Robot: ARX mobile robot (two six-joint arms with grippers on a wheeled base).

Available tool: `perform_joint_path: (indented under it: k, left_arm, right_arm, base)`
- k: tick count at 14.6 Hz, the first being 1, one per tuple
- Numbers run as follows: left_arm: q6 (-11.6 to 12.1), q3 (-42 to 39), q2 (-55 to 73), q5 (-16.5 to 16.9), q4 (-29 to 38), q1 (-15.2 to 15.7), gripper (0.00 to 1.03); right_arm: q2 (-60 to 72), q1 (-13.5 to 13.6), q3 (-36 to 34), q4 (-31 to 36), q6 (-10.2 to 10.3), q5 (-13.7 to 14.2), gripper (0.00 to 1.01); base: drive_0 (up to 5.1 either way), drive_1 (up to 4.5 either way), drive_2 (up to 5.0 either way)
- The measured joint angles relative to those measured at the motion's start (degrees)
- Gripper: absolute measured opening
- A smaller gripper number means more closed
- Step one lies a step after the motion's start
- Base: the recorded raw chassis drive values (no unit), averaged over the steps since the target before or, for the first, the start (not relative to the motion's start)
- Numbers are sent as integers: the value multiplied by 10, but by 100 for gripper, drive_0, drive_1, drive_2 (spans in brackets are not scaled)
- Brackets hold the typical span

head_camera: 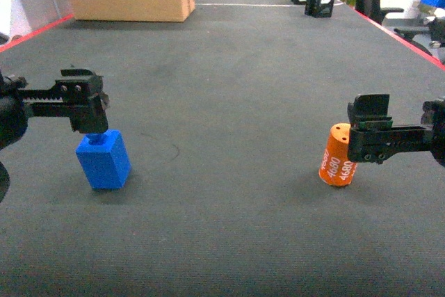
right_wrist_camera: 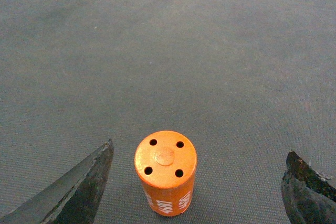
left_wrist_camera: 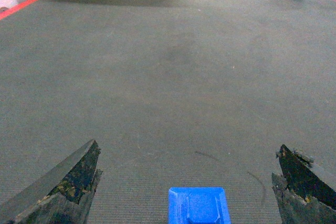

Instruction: Sort blue parts and orange caps into right shelf containers

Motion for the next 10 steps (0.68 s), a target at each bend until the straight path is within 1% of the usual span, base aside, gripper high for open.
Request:
perform_joint_path:
  k: [2, 5, 10]
  left_arm:
    - [0, 7, 34, 2, 12, -2, 98]
    - [0, 21, 85, 16, 26, -2, 98]
    - [5, 44, 153, 19, 37, -2, 98]
  right_arm:
    - [26, 4, 8, 2, 0, 1, 98]
    - [63, 7, 30, 7, 0, 1, 98]
    - [123, 10, 57, 7, 5, 0, 98]
  base:
    - [0, 0, 0]
    - [0, 0, 0]
    - [0, 0, 0]
